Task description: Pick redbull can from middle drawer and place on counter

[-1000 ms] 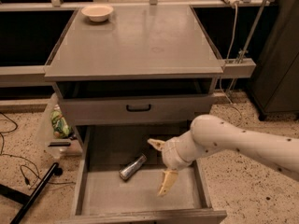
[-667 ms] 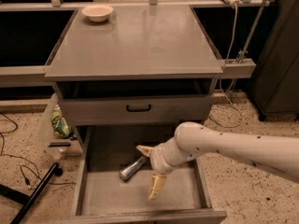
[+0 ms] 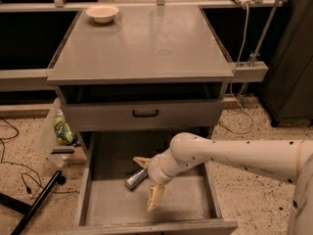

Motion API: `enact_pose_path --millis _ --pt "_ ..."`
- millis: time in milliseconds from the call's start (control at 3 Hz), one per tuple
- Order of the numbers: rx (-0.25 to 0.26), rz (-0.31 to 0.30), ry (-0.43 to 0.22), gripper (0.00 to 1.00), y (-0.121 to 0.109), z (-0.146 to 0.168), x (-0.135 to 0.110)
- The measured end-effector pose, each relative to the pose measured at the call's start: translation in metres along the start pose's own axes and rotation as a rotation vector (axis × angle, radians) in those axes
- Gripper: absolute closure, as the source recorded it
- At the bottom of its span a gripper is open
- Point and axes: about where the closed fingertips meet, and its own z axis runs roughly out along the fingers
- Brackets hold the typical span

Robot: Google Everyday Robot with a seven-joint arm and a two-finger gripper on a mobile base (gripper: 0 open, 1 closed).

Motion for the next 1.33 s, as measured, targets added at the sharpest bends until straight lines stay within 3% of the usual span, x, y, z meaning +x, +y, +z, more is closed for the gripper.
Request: enact_pose_path --millis 333,667,1000,1333 --pt "0.022 -0.064 0.048 0.00 -0.021 0.019 0.006" --pt "0.112 -0.107 0.068 0.00 -0.046 0.030 0.019" --pt "0.177 -0.131 0.081 0.00 -0.056 0.044 0.050" --pt "0.177 -0.131 0.081 0.00 -0.056 0.044 0.050"
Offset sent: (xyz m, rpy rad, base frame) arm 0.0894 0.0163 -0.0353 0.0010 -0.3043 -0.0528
